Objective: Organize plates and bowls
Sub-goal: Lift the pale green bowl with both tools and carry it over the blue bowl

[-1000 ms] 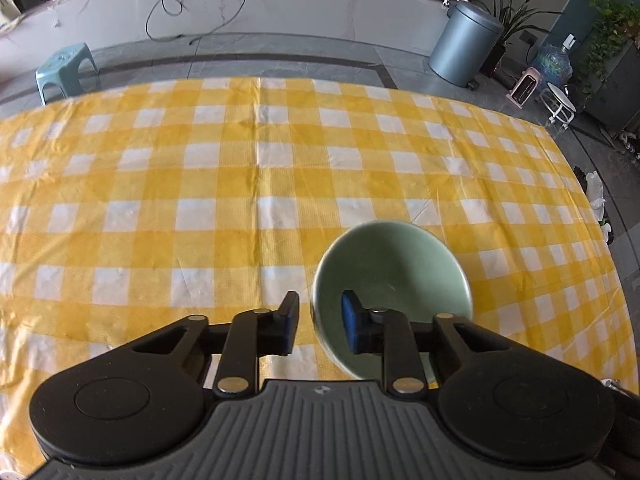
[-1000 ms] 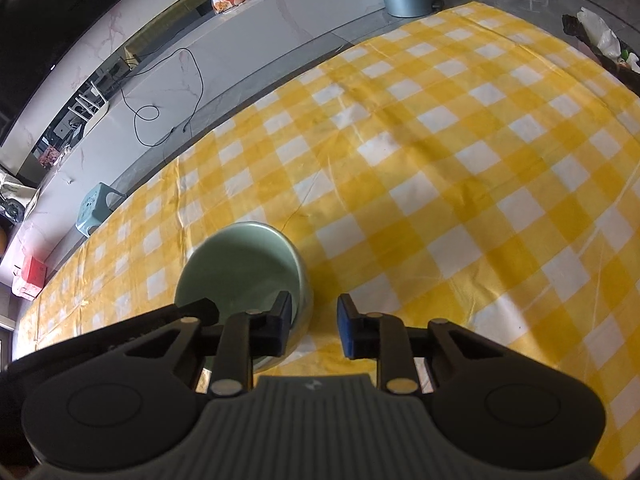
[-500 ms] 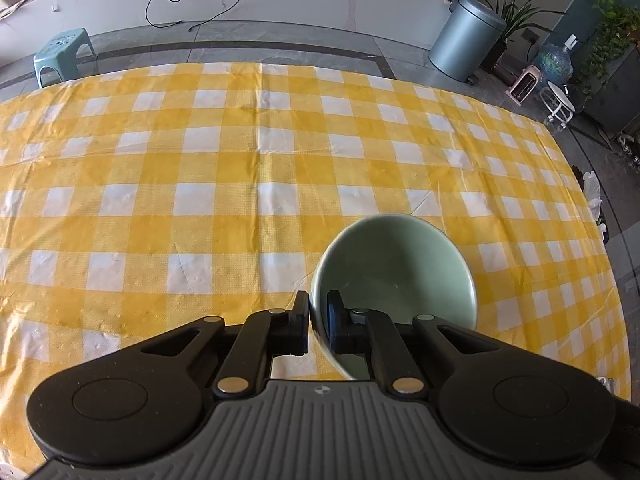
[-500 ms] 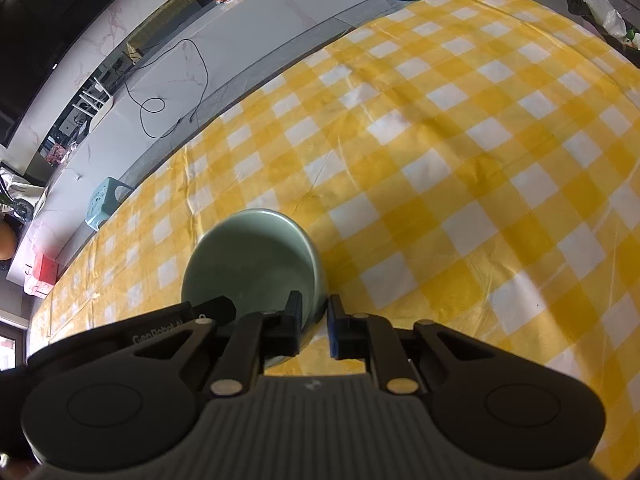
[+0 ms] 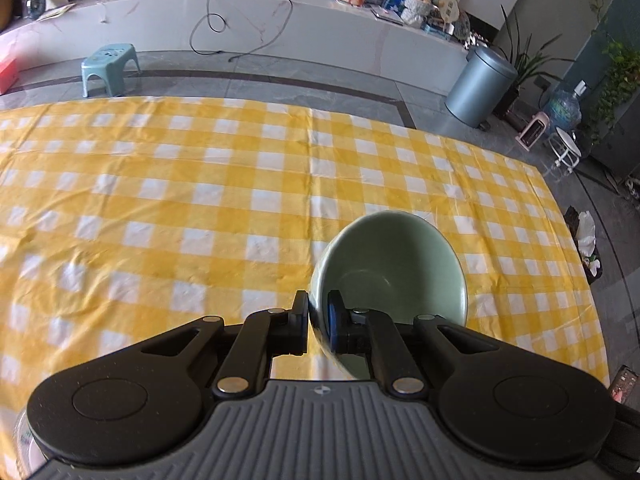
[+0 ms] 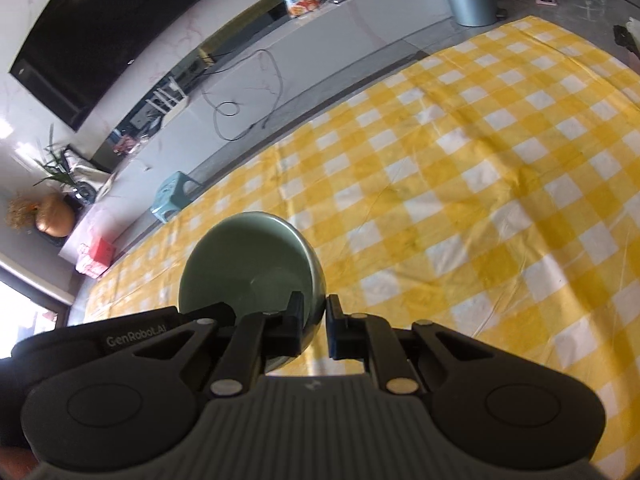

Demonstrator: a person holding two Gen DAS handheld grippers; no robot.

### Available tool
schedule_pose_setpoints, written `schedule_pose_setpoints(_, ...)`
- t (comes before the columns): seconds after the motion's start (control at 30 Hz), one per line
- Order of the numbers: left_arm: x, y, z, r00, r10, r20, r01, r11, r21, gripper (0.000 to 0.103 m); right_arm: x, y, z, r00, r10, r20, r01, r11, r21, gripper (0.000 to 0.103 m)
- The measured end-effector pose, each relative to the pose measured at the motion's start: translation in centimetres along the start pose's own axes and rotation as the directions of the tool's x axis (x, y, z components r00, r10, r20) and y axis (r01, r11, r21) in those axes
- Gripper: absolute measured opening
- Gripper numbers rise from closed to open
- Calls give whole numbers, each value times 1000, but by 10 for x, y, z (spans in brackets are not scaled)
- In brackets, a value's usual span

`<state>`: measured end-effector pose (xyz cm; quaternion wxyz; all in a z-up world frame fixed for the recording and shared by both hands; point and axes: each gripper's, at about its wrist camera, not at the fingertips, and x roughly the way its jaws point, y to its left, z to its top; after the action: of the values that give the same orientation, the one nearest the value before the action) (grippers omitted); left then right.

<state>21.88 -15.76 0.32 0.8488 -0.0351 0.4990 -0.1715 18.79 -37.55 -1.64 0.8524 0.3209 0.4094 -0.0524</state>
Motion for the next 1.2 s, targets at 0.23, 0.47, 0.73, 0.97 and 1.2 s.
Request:
schedule_pose_setpoints(0.23, -51, 11, -25, 996, 27, 79, -22, 998, -63, 11, -37, 20, -21, 996, 82, 42, -79, 994, -78, 7)
schedule_pose_setpoints(0.47, -94, 24, -53, 984, 41, 171, -25, 995, -96, 10, -72, 40, -53, 987, 136, 88, -125, 985, -121, 7)
schedule_pose_setpoints(0.73, -115, 41, -100, 986, 20, 168, 1, 992, -125, 10, -99, 33, -106, 983, 160, 87, -153, 984, -88, 7)
schedule_pose_setpoints(0.97, -113, 61, -128, 990, -26, 136, 55, 975, -216, 12, -106, 34, -124, 986, 142, 84, -134, 987, -93, 7)
schedule_pose_setpoints(1.2, -100, 71, -136, 994, -38, 102, 63, 967, -247, 12, -95, 34, -134, 994, 93, 55, -88, 992, -93, 6)
